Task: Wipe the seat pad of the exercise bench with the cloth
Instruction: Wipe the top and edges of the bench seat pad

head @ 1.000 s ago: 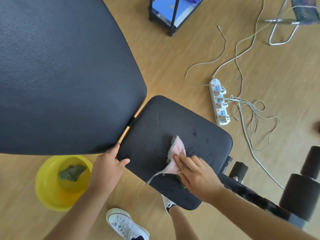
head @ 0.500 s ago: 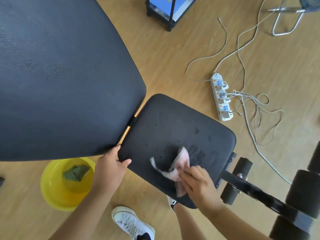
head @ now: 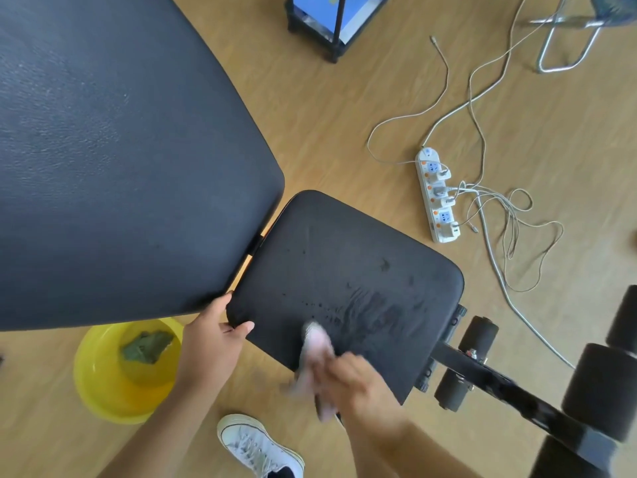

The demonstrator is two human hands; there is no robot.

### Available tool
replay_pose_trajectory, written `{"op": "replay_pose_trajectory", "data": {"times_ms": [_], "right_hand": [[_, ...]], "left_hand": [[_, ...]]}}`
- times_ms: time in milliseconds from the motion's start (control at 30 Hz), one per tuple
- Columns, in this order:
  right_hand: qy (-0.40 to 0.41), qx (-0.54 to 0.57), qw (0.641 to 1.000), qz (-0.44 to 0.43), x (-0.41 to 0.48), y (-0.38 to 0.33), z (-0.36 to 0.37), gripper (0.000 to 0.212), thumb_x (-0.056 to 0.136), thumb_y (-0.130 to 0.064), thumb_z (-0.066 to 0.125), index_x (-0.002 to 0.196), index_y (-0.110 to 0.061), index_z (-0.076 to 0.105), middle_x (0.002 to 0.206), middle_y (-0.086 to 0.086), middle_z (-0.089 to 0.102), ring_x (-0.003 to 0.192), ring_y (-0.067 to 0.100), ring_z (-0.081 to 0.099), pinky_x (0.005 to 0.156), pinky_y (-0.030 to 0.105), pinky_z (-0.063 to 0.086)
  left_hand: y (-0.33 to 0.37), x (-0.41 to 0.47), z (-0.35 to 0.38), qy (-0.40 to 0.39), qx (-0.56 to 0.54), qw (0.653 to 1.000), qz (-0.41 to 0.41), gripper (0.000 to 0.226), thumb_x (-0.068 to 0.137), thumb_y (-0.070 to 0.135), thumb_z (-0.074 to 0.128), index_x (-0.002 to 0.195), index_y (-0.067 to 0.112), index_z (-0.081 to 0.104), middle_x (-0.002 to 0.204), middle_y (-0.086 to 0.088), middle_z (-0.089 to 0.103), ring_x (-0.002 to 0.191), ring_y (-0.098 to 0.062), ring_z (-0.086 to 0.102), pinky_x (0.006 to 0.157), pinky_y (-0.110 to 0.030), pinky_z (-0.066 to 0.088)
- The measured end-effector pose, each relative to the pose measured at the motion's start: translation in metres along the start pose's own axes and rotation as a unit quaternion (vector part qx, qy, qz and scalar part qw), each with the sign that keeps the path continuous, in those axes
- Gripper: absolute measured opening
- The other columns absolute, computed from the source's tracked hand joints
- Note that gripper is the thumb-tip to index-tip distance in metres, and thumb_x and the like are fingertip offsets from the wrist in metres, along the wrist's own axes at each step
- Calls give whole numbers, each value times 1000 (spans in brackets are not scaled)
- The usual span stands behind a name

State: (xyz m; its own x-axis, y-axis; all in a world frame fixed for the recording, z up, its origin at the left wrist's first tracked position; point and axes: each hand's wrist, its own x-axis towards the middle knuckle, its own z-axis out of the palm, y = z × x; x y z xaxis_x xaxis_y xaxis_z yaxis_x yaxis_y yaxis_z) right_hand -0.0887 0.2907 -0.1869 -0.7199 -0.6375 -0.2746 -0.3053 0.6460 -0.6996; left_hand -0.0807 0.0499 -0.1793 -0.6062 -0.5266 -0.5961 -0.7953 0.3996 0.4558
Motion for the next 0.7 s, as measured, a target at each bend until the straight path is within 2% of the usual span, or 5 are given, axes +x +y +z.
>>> {"op": "replay_pose_trajectory", "data": {"times_ms": [100, 300, 433, 533, 700], "right_hand": [[-92, -60, 991, -73, 24, 37, -46, 31, 101, -9, 55, 76, -7, 73, 65, -2, 61, 55, 9, 51, 62, 27, 44], [396, 8, 850, 348, 87, 37, -58, 28, 95, -11, 67, 68, -2, 65, 77, 3, 48, 71, 25, 47, 66, 33, 36], [96, -42, 994, -35, 45, -16, 31, 14, 90, -2, 72, 78, -8, 69, 72, 0, 55, 69, 21, 44, 63, 31, 44], [-42, -123, 961, -242, 49, 11, -17, 28, 106, -17, 47, 82, -24, 61, 64, 1, 63, 63, 21, 56, 56, 31, 48], [302, -91, 922, 223, 100, 37, -77, 17, 93, 1, 67, 77, -3, 72, 73, 8, 56, 74, 28, 54, 69, 44, 51]], "left_hand": [[-3, 2, -1, -5, -24, 1000, -3, 58, 82, 17, 79, 135, 14, 58, 113, -10, 75, 82, -9, 61, 61, -8, 39], [-6, 3, -1, -7, -22, 1000, -1, 58, 80, 19, 80, 134, 15, 60, 117, -8, 74, 84, -10, 65, 61, -6, 39], [-6, 12, -4, -12, -13, 1000, -3, 58, 76, 16, 84, 130, 11, 64, 125, -7, 71, 90, -10, 65, 78, -19, 42], [-9, 13, -5, -19, -23, 1000, -8, 58, 75, 19, 84, 129, 14, 64, 123, -7, 72, 90, -14, 69, 83, -25, 47], [-12, 8, -3, -10, -31, 999, 8, 60, 79, 23, 81, 135, 15, 59, 128, -6, 69, 99, -22, 73, 83, -35, 58]]}}
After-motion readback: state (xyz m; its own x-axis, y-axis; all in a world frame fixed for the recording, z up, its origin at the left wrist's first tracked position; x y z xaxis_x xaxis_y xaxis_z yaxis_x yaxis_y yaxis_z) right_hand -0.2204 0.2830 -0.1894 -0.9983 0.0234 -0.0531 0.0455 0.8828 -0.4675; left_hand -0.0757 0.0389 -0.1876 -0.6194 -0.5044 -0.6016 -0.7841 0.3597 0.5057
